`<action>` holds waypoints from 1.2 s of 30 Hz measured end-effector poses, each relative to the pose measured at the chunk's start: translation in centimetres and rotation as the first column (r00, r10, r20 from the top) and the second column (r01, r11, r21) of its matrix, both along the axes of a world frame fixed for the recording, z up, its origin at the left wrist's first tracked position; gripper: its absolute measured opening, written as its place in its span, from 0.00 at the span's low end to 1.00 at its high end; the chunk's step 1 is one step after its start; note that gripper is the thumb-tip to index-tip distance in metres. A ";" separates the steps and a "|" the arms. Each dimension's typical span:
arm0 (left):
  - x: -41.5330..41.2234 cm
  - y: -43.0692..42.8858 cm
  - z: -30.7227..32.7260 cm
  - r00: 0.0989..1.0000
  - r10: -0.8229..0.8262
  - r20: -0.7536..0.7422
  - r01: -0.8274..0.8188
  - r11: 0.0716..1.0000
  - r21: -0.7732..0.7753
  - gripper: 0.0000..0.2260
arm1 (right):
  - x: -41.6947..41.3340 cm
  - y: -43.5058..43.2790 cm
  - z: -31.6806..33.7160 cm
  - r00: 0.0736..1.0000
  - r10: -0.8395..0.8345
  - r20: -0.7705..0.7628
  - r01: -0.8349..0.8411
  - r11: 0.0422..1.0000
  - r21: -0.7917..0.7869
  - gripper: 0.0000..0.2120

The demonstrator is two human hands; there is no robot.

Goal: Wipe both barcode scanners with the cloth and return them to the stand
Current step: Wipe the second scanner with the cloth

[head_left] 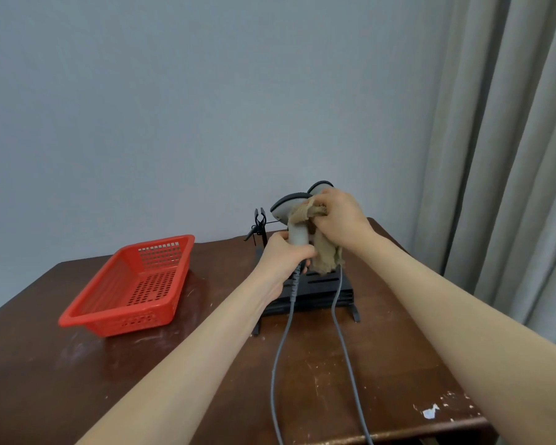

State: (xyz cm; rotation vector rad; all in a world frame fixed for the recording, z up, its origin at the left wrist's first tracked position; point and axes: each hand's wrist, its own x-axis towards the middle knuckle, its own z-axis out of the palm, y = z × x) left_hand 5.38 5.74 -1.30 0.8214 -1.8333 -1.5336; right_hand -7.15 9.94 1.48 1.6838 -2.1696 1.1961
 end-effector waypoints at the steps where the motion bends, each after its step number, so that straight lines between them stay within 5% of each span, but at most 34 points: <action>1: -0.1 0.1 0.1 1.000 -0.004 -0.008 0.004 1.000 0.014 0.06 | -0.1 -0.3 0.1 0.999 -0.047 0.007 0.047 0.999 -0.021 0.09; 4: -0.1 -0.4 0.0 0.999 0.010 -0.037 -0.009 1.000 0.029 0.05 | 0.3 -0.7 0.1 0.997 -0.067 0.030 0.067 0.998 -0.016 0.10; 10: 0.5 -1.4 -0.7 0.997 0.007 -0.082 -0.003 0.999 0.044 0.09 | 1.5 1.4 0.4 0.951 0.256 0.176 -0.273 0.959 0.081 0.12; 17: 0.3 -0.2 -0.4 0.982 -0.013 -0.188 0.065 0.960 0.272 0.07 | 0.7 -0.4 0.6 0.991 -0.013 0.135 0.006 0.999 0.053 0.15; 24: 0.9 -0.8 -0.4 0.967 0.044 -0.251 0.041 0.946 0.322 0.08 | 2.2 1.2 1.2 0.882 0.322 0.345 -0.368 0.927 0.075 0.11; 32: 0.9 0.1 0.2 0.943 0.051 -0.330 0.109 0.888 0.446 0.09 | 1.0 -0.8 1.1 0.979 0.054 0.195 -0.060 0.998 0.024 0.09; 36: 1.3 -0.2 0.1 0.944 0.062 -0.323 0.080 0.908 0.410 0.09 | 2.2 0.9 1.4 0.869 0.331 0.369 -0.364 0.931 0.020 0.06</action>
